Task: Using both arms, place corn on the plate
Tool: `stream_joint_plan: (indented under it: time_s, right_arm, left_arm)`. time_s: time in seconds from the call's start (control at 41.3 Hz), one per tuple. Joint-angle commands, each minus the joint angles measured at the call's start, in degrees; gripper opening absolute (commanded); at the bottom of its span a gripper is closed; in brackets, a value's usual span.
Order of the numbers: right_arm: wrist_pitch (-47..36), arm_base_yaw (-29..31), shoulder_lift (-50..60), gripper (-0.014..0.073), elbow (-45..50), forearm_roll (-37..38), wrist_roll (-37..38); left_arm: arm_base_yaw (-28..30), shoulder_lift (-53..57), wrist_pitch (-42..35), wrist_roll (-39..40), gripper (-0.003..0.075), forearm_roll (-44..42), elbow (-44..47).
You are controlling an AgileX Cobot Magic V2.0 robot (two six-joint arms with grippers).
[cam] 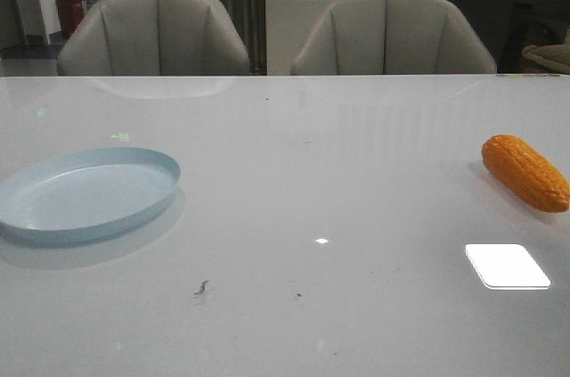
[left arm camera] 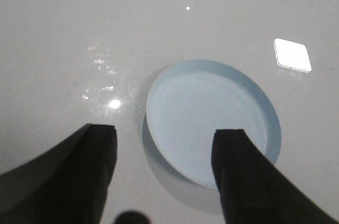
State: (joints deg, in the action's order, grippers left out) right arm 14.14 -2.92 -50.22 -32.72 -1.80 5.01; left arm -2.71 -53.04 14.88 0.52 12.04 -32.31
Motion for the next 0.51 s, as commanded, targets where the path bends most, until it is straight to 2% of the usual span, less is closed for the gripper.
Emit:
stream_joint_plan:
  time_s: [0.0,0.145,0.315,0.484]
  right_arm:
    - [-4.2,0.2,0.3,0.0541,-1.6,-0.1,0.0]
    - [-4.2,0.2,0.3,0.0541,-1.6,-0.1,0.0]
    - [-4.2,0.2,0.3,0.0541,-1.6,-0.1,0.0]
    - [-4.2,0.2,0.3,0.0541,-1.6,-0.1,0.0]
  left_arm:
    - [0.0,0.1,-4.1,0.4,0.0463,0.9,-4.6]
    - [0.0,-3.5,-3.1,0.4,0.0463,0.9,-10.4]
    - [0.3,-11.4,3.3,0.4,0.0463,0.8,-19.1]
    - [4.0,-20.6,6.6,2.8,0.0463,0.8,-27.1]
